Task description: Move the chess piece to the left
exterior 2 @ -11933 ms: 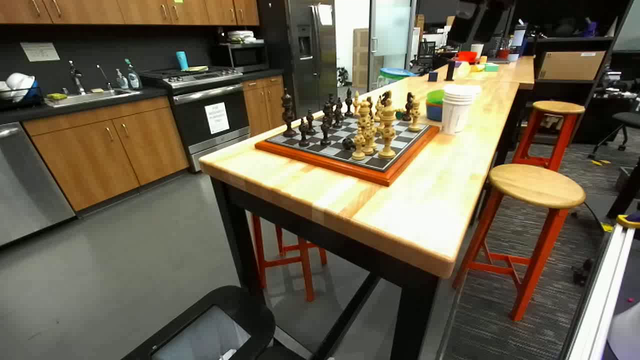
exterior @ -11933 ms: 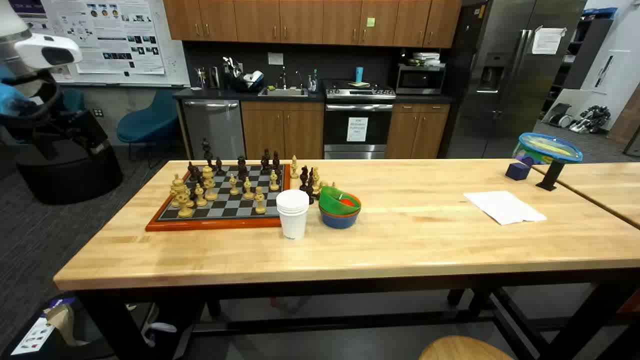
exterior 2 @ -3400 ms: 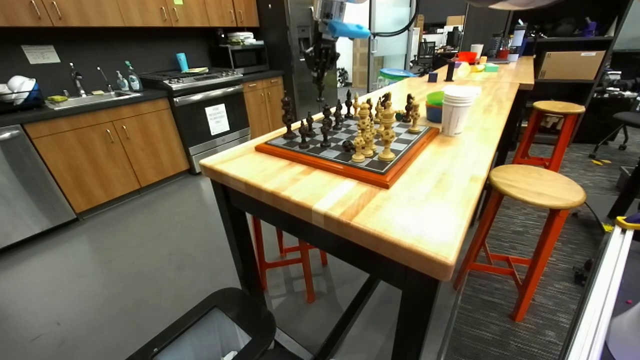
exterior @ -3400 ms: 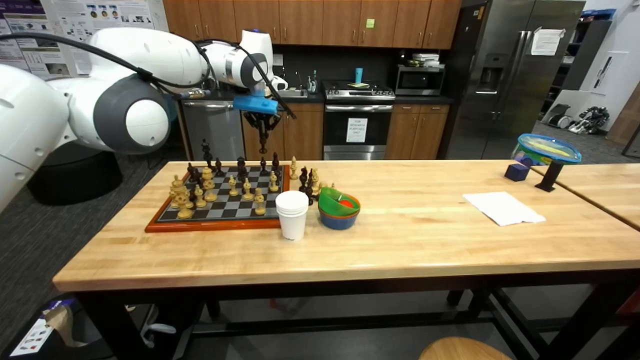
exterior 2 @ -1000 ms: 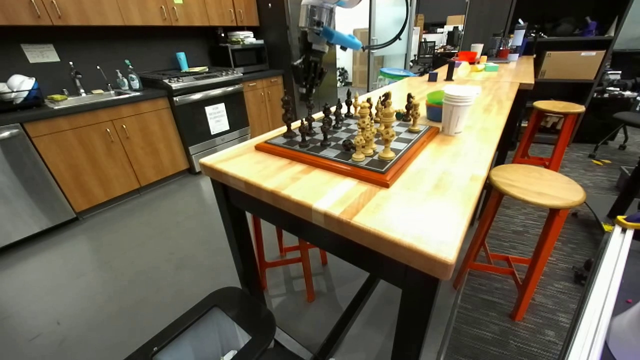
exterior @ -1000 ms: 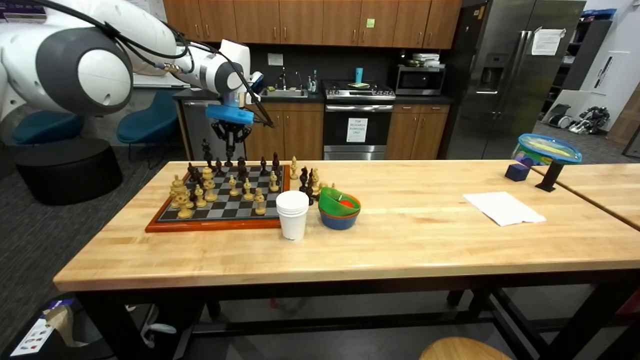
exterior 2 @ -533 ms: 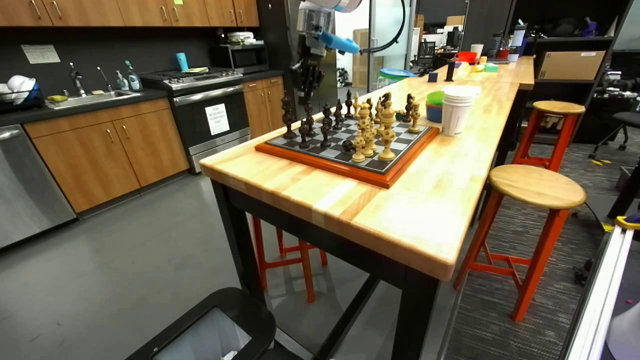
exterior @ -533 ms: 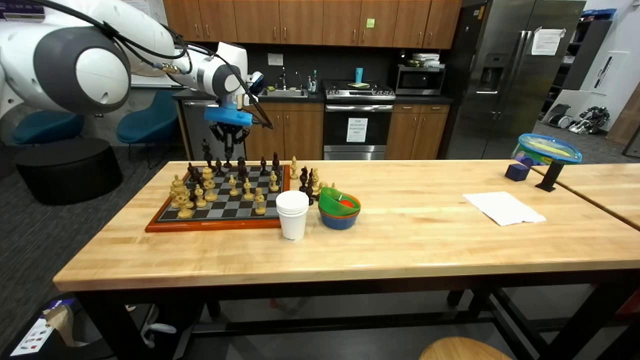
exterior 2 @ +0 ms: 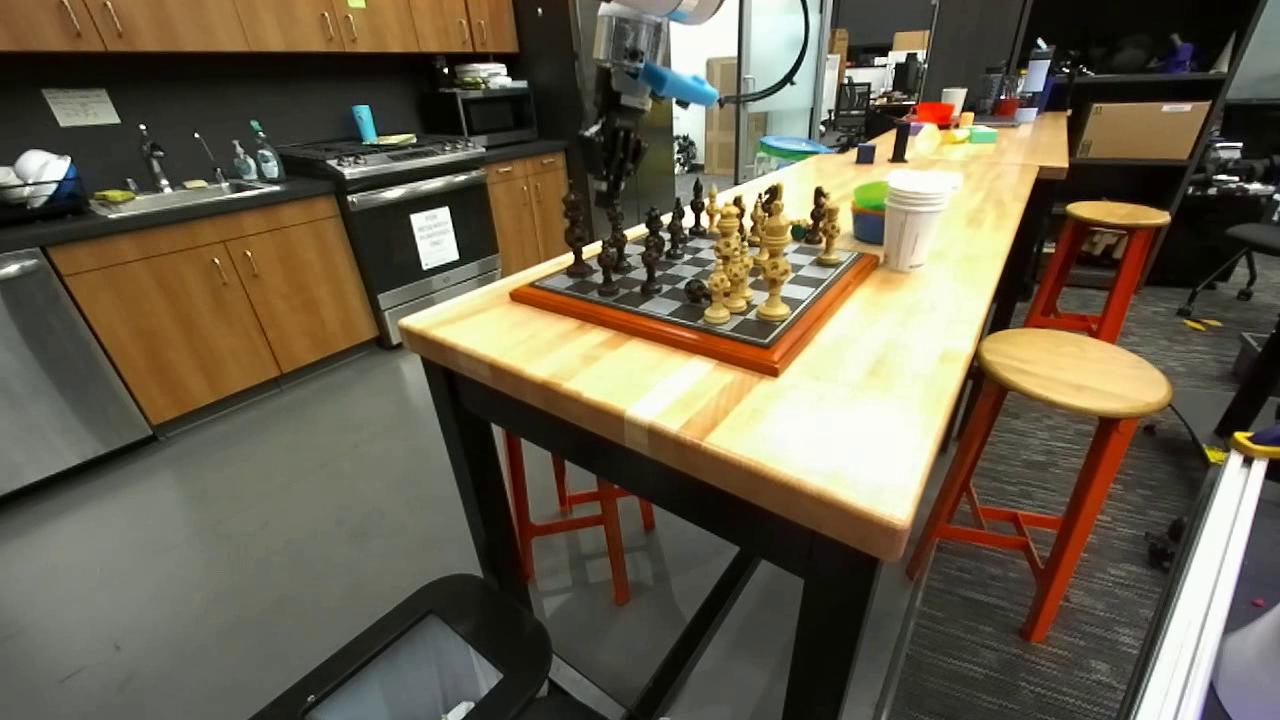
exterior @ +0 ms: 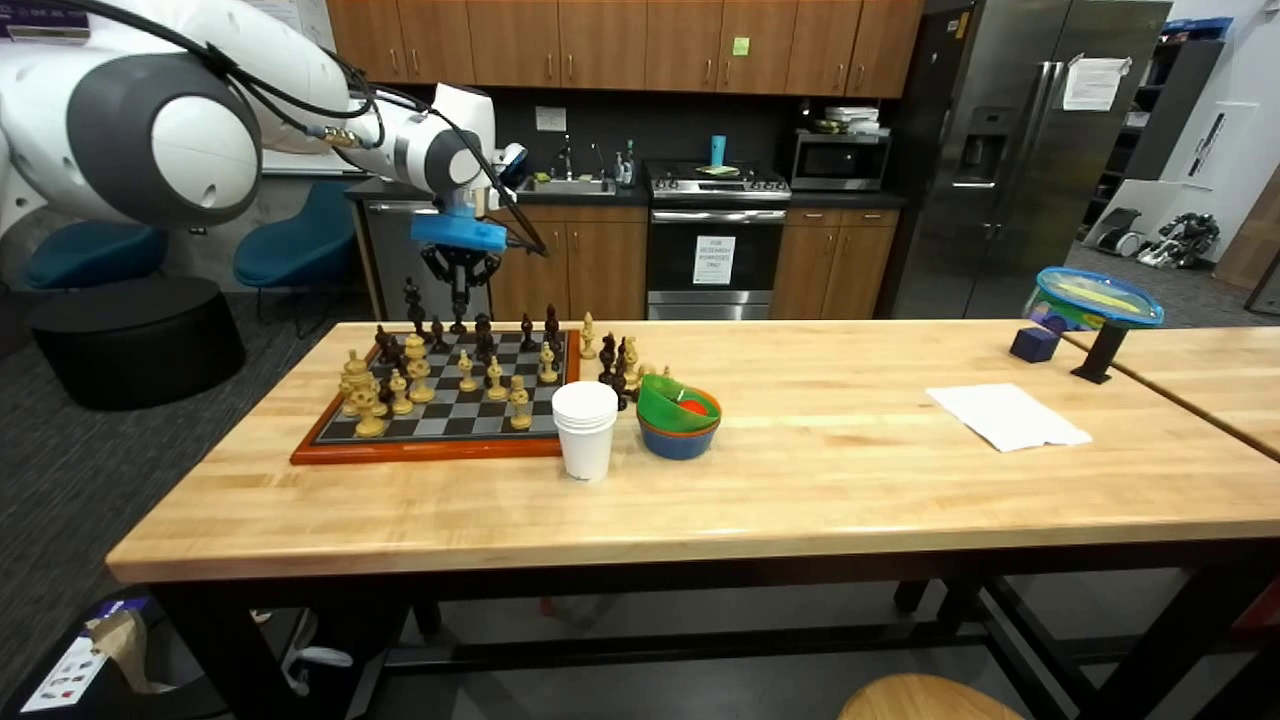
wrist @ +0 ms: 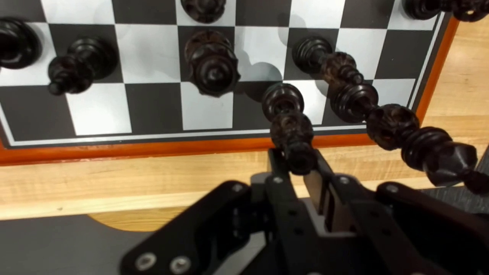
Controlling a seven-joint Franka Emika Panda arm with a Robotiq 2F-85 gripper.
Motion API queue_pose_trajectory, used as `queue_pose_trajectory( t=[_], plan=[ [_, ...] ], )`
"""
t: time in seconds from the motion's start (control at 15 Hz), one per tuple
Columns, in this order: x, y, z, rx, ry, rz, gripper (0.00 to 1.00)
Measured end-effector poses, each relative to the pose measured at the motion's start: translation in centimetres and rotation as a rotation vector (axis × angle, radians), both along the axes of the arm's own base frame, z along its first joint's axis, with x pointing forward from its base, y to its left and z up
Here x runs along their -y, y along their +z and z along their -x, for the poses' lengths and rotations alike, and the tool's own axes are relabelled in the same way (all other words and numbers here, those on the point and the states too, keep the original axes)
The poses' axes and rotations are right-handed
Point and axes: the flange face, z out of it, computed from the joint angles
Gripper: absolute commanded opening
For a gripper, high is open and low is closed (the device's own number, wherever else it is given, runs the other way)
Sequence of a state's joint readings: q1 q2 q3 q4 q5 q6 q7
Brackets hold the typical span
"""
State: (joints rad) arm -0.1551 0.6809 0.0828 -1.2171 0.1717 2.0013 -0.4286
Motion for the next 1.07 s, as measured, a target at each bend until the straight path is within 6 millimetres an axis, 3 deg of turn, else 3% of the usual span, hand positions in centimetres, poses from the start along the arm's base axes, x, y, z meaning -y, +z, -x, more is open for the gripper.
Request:
queue_pose_trajectory(
  t=[1.0,1.07],
  plan=[
    [0.3,-1.7,-0.8,0.041,0.002,0.022,0.05],
    [0.3,-1.7,-0.8,0.043,0.002,0.023,0.44]
  ],
)
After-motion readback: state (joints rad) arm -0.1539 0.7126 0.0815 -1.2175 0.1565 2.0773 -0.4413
